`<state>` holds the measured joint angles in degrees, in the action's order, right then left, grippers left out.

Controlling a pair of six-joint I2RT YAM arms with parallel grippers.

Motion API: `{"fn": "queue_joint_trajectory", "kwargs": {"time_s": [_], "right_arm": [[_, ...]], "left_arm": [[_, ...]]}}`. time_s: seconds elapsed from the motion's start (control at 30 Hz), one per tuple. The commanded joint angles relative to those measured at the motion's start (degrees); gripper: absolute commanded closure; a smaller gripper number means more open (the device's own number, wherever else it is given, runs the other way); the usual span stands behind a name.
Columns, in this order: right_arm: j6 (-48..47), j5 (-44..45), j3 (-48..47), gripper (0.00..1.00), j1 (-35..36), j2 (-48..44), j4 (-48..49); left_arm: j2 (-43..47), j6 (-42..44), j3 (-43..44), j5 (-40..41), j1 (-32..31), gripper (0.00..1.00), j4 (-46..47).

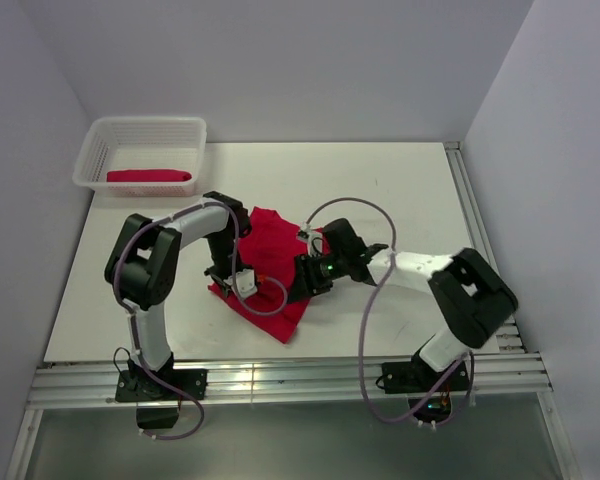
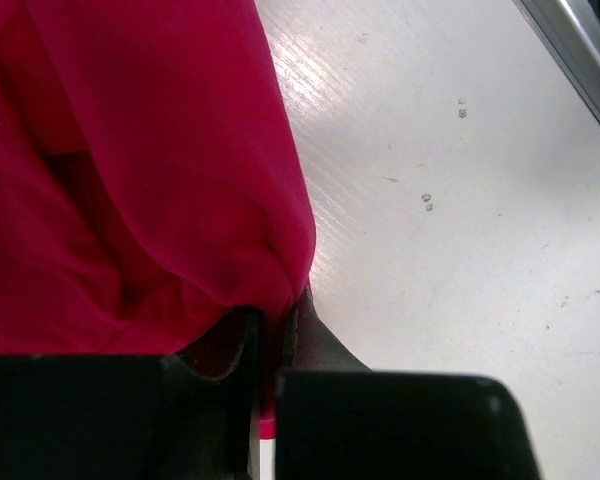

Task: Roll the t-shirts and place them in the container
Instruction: Roll the tshirt

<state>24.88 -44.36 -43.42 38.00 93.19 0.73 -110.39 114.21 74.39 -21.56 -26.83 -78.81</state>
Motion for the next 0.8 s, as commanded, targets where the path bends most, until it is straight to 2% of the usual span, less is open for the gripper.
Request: {"fn": "queue_joint_trajectory", "kwargs": {"time_s": [0.0,0.17,0.27,0.3,0.4,0.43,0.47,0.53,0.63,0.77], "right_arm": [[-3.5,9.7,2.3,0.44,0.1,-10.4,-5.3],[-2.5,26.3,8.6,0.39,3.7,-27.3,-5.8],[-1.9,41.6,8.1,0.36,13.0,-31.7,-8.6],[-1.5,45.7,7.4,0.36,18.5,-31.7,-10.9],[-0.2,57.5,3.2,0.36,25.5,-28.5,-15.4],[0.2,60.1,0.6,0.36,30.3,-26.4,-16.4],[0.3,66.1,-0.5,0.36,32.6,-25.3,-17.1],[0.2,71.0,-3.8,0.37,39.6,-21.8,-18.6],[-0.8,77.7,-9.0,0.37,46.5,-16.1,-20.2],[-2.9,82.4,-17.7,0.38,51.1,-5.9,-24.5]], "left_arm": [[-4.0,13.7,0.7,5.4,-0.4,1.00,0.1],[-6.0,11.8,2.9,5.0,-0.9,1.00,0.1],[-6.8,10.5,3.2,6.7,-1.3,1.00,0.1],[-7.6,9.9,3.4,7.8,-1.8,1.00,0.1],[-8.7,7.9,4.0,8.7,-2.6,1.00,0.1],[-8.9,7.3,4.2,9.0,-2.8,1.00,0.1],[-9.1,7.0,4.4,9.2,-3.0,1.00,0.1],[-10.0,6.1,5.0,9.7,-3.5,1.00,0.1],[-11.5,4.9,7.0,10.1,-3.6,1.00,0.1],[-11.9,4.5,7.3,10.3,-3.8,1.00,0.1]]}}
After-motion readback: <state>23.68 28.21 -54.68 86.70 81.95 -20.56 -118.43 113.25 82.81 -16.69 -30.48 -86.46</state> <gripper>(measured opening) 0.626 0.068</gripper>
